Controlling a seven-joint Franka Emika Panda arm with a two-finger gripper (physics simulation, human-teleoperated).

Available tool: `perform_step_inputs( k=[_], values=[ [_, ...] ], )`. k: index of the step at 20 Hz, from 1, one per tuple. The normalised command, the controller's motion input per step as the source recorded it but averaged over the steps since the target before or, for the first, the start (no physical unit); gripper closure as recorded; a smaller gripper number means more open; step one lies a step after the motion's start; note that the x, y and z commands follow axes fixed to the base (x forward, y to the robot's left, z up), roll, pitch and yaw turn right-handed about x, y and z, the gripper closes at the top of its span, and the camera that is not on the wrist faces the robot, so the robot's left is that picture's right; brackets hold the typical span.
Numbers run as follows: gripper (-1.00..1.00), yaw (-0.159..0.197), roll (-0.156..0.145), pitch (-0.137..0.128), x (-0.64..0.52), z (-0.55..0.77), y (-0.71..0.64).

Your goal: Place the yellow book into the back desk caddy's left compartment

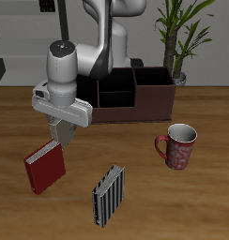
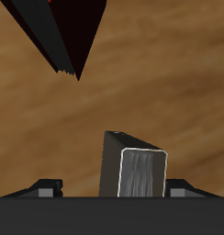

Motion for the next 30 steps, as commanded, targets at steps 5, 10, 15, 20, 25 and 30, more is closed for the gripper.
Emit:
perform_step_inputs(
  k=[5,10,15,20,25,30],
  values=[
    [1.0,-0.01,0.008,0.005,0.03,-0.04,0.01],
    [1.0,0.001,0.003,0.0,0.04,0.03,-0.04],
    [1.0,0.02,0.027,-0.029,-0.04,0.23,0.13],
    [1.0,0.022,-0.002,-0.042,-0.05,0.38,0.03],
    [1.0,0.035,0.002,-0.059,-0.17,0.58,0.07],
    [1.0,0.031,0.007,-0.071,-0.25,0.6,0.1]
  ],
)
